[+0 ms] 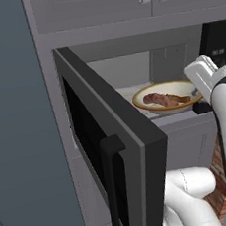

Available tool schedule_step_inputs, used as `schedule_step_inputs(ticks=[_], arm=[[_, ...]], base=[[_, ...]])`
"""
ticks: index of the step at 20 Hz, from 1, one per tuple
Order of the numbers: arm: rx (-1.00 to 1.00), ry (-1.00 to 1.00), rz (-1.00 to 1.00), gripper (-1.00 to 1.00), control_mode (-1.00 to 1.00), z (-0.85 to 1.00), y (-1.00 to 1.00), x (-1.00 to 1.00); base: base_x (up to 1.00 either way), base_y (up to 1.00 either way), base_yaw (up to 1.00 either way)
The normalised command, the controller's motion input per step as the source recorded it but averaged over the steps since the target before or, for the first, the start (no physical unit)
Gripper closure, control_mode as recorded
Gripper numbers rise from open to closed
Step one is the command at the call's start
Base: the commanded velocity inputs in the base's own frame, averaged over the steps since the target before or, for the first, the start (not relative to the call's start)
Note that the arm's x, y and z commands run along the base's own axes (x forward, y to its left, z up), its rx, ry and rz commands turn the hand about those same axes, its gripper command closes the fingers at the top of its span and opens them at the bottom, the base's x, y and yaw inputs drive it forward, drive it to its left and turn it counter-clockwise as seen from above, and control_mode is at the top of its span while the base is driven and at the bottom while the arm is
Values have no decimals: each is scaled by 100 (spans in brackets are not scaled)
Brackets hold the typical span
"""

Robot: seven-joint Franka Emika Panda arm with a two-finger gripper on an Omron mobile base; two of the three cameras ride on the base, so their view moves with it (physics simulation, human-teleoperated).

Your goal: The microwave is finished heating the chicken drumstick and potato. Take the bowl containing the food and place it on the dining counter.

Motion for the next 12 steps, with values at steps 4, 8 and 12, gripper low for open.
schedule_step_inputs(ticks=[4,8,12], arm=[[0,0,0,100,-100,0,-2,-6],[0,0,0,100,-100,0,-26,-49],[0,0,14,100,-100,-1,-50,-95]], base=[[0,0,0],[0,0,0],[0,0,0]])
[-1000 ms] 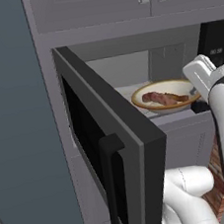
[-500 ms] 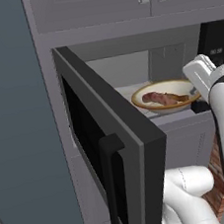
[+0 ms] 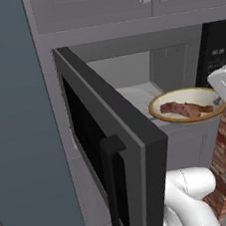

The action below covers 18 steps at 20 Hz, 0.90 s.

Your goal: The microwave is finished heating the chicken drumstick and potato. Take the bowl containing the food and place it on the dining counter.

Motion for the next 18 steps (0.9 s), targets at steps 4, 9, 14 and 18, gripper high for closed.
schedule_step_inputs(ticks=[4,9,14,18], arm=[[0,0,34,100,-100,0,-46,-100],[0,0,57,100,-100,0,-25,-100],[0,-11,14,100,-100,-10,25,12],[1,-2,-41,100,-100,-33,79,100]], base=[[0,0,0],[0,0,0],[0,0,0],[0,0,0]])
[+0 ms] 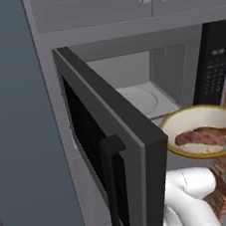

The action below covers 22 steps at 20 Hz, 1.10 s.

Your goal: The microwave is finished heating the chicken drumstick and potato. Take the bowl containing the food and place it on the dining counter.

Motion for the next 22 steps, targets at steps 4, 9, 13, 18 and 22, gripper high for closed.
schedule_step_inputs(ticks=[4,9,13,18,22], arm=[[0,0,-29,100,-100,-14,54,100],[1,0,-30,100,-100,-5,31,63],[4,0,-8,100,-100,0,1,8],[0,0,0,100,-100,0,0,0],[0,0,0,100,-100,0,0,0]], base=[[0,0,0],[0,0,0],[0,0,0],[0,0,0],[0,0,0]])
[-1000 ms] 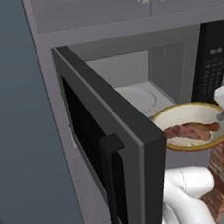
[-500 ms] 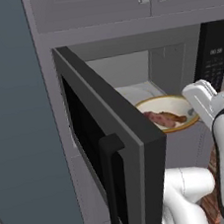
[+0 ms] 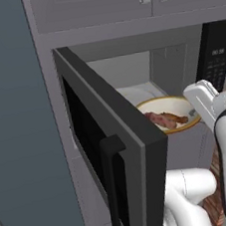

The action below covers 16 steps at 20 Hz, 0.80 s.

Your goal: The microwave is finished heating the chicken drumstick and potato. Take the bowl containing the food and place it on the dining counter.

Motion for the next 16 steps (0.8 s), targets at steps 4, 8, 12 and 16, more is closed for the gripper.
schedule_step_inputs(ticks=[4,8,12,16], arm=[[0,0,0,100,100,0,0,0],[0,0,0,100,100,0,0,0],[0,0,0,100,100,0,0,0],[0,0,0,100,100,0,0,0]], base=[[-2,-8,0],[-28,-46,7],[-34,-28,23],[-50,-37,41]])
